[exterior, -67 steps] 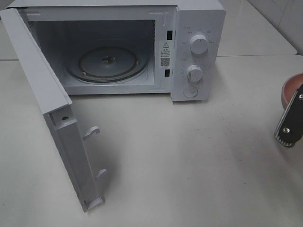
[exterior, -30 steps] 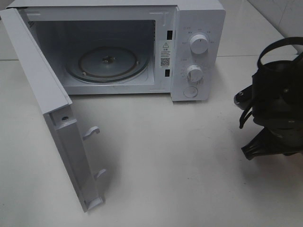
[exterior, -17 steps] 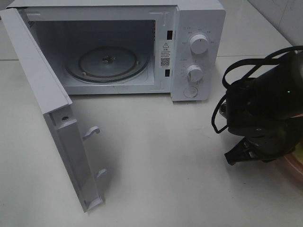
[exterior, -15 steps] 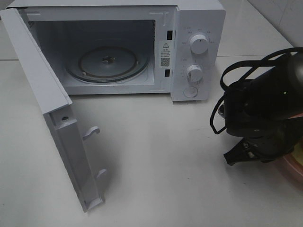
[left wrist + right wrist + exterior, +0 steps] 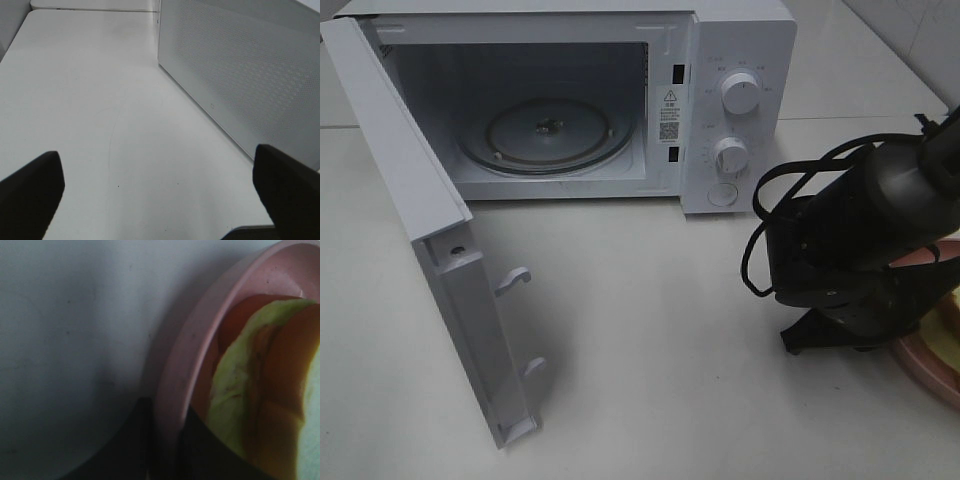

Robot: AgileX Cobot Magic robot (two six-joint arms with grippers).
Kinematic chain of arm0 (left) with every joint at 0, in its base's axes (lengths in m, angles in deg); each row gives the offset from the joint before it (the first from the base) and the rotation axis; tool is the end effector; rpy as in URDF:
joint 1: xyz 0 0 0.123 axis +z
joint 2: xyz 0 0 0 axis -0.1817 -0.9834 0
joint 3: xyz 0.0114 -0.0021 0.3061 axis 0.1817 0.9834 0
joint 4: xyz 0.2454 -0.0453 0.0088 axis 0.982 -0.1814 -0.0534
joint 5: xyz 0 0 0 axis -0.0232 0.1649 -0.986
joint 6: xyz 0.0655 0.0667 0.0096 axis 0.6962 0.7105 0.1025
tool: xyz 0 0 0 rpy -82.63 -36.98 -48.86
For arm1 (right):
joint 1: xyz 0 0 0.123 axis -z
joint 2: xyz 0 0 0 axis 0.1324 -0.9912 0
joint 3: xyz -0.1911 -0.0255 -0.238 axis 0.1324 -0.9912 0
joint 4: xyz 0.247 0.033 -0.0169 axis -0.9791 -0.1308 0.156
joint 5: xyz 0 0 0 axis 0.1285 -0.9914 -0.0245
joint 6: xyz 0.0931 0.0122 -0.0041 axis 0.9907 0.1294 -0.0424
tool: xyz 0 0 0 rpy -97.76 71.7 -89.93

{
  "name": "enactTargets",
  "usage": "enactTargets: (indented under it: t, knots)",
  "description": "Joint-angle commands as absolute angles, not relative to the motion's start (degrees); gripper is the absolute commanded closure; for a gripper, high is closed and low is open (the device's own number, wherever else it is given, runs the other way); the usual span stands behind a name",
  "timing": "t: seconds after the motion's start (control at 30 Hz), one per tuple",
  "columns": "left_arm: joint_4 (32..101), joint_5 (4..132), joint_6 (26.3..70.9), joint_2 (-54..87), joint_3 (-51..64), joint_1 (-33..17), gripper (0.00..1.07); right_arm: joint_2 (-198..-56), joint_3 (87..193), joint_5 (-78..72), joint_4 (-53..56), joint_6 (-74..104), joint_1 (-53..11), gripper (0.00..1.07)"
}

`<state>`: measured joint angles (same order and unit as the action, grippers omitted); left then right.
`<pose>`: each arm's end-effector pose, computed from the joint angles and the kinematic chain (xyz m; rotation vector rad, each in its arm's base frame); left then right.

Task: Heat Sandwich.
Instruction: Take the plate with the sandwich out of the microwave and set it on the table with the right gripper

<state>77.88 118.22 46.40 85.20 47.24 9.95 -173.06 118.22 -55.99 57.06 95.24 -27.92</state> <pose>-0.0289 -0.0040 0.2785 0.0413 2.0345 -0.0514 0.2646 0.1165 0.0965 -0.1414 2.7233 -0.8942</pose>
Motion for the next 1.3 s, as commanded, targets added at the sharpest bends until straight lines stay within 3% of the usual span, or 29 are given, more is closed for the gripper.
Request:
enactTargets:
  t: [0.03, 0.2, 0.33, 0.73, 0.93, 1.07, 1.3]
  knots:
    - [77.8, 118.0, 46.0, 85.5, 47.4, 10.2, 0.1, -173.1, 118.4, -56.2, 58.5, 95.7, -27.9, 0.97]
    - [77.8, 118.0, 46.0, 85.5, 47.4, 10.2, 0.1, -173.1, 118.4, -55.4, 56.9, 94.9, -27.9, 0.88]
    - [77.8, 118.0, 46.0, 85.5, 47.4, 10.2, 0.1, -172.2, 118.6, -53.8, 53.3, 90.1, -27.9, 0.68]
    - [77.8, 118.0, 46.0, 85.5, 47.4, 10.2, 0.1, -164.5, 118.6, -52.0, 48.2, 80.1, -27.9, 0.51]
    - [77.8, 118.0, 46.0, 85.5, 47.4, 10.2, 0.1, -156.7, 118.6, -50.8, 42.7, 71.6, -27.9, 0.29]
    - [77.8, 118.0, 46.0, 85.5, 47.4, 10.2, 0.1, -152.2, 118.6, -51.1, 41.6, 66.8, -27.9, 0.24]
    - [77.8, 118.0, 46.0, 85.5, 47.4, 10.2, 0.1, -144.1, 118.6, -51.5, 34.8, 57.4, -27.9, 0.25]
